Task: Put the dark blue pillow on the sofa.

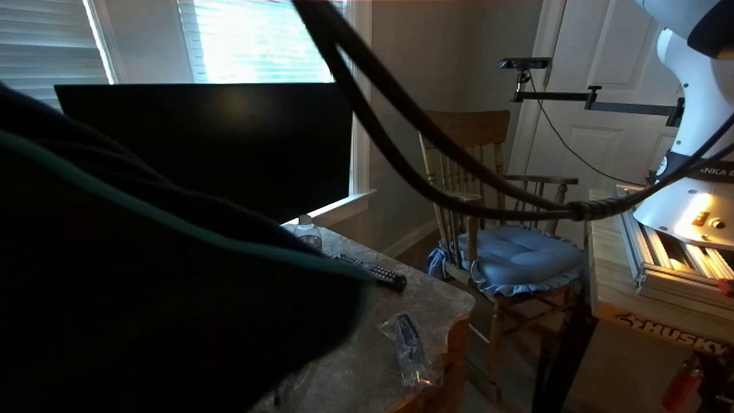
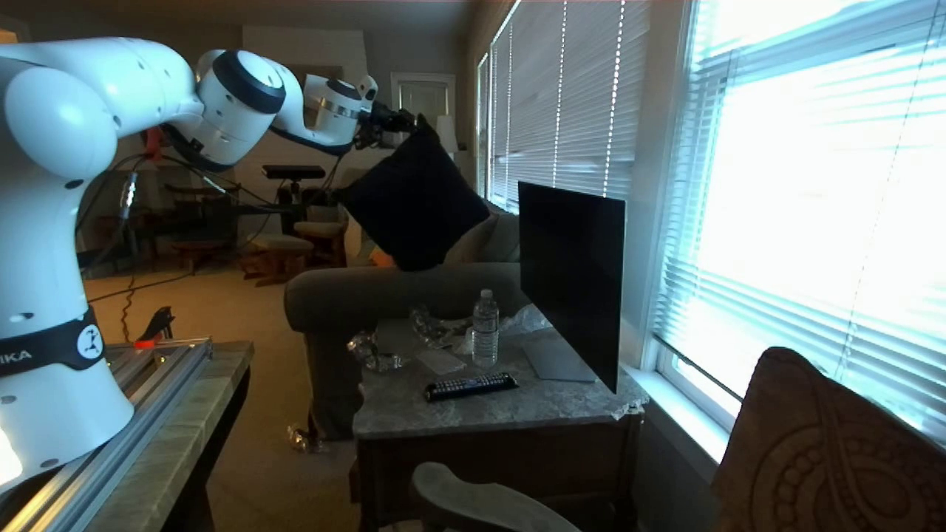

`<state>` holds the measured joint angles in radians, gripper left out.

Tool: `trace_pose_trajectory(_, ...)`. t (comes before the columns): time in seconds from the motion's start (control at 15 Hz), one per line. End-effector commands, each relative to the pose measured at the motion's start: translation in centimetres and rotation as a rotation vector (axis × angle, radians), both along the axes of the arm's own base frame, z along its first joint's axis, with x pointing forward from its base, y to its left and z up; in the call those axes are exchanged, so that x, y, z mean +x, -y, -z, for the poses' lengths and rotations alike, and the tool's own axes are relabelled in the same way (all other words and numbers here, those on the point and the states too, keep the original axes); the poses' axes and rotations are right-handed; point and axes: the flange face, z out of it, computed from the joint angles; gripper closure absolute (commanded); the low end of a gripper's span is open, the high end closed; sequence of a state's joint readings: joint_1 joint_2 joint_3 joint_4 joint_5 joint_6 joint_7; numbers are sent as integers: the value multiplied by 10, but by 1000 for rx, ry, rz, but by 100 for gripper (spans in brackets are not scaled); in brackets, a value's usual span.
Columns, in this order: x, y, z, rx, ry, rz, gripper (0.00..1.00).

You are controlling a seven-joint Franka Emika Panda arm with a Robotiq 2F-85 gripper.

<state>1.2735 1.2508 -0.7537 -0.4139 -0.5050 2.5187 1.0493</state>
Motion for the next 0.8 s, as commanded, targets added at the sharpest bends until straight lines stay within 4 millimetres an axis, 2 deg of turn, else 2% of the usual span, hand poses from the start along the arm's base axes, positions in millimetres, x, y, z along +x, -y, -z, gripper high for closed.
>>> trace_pose_trajectory(0.0, -6, 0, -20, 76, 53, -18, 25)
trace_pose_trajectory(0.2, -9, 3, -42, 94, 75, -8, 2)
trace_pose_trajectory(0.73, 2, 22, -90, 10, 53, 86, 0)
